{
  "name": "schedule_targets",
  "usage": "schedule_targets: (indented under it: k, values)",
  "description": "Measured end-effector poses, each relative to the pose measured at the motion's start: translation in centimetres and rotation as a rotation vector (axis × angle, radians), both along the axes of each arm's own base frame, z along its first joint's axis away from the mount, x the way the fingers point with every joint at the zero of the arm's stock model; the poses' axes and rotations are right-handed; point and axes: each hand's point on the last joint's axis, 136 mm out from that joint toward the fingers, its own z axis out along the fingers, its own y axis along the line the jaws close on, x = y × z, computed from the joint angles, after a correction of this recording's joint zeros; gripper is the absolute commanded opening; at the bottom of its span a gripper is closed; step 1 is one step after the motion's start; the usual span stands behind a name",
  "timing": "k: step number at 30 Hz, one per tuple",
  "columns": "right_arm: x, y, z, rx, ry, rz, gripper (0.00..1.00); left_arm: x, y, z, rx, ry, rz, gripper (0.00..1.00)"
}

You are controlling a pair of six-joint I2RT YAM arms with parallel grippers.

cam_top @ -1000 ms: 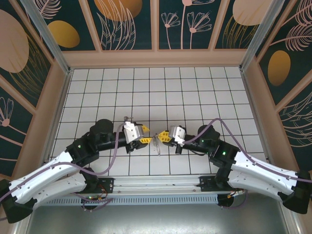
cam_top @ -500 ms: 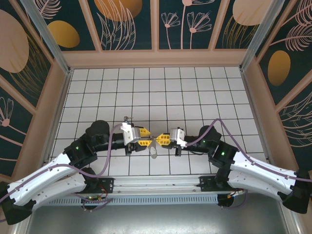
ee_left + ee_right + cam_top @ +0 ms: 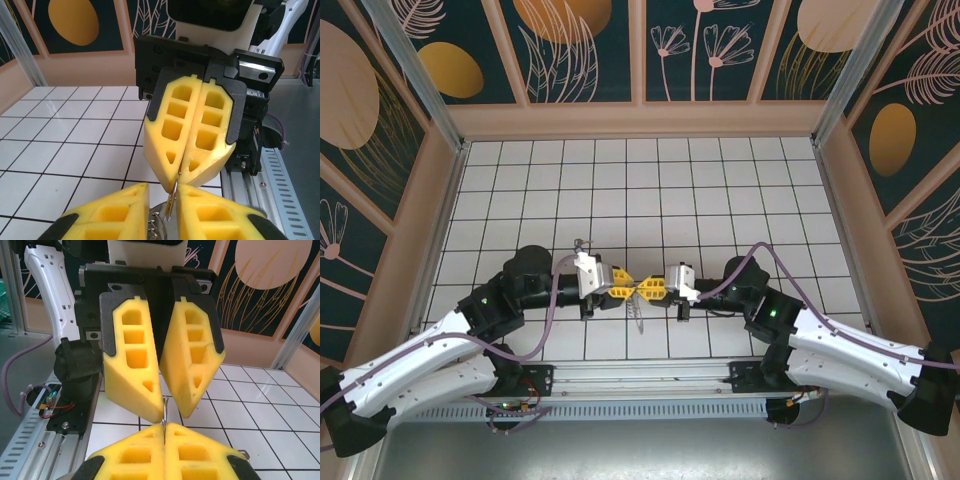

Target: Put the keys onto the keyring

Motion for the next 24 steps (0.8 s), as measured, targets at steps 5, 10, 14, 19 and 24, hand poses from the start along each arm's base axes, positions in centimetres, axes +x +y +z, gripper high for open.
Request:
schedule_targets:
  k: [5, 10, 14, 19, 24]
  values:
    - [0.0, 0.0, 0.0, 0.0, 0.0, 0.0, 0.0, 0.1, -0.2, -0.4, 0.013, 0.009, -0.001, 0.13]
    - [0.3, -0.1, -0.1, -0.002, 0.001, -0.008, 0.0, 0.1, -0.2, -0.7, 0.022, 0.009, -0.005, 0.0]
    - [0.3, -0.1, -0.1, -0.002, 0.001, -0.01, 0.0, 0.0, -0.1, -0.6, 0.021, 0.002, -0.004, 0.0]
    - [0.5, -0.2, 0.3, 0.008, -0.006, -0.023, 0.27, 0.0, 0.4, 0.2, 0.002, -0.023, 0.015, 0.0]
    - [0.8, -0.8, 0.8, 0.026, -0.013, -0.062, 0.3, 0.2, 1.0, 1.1, -0.022, -0.054, 0.045, 0.0]
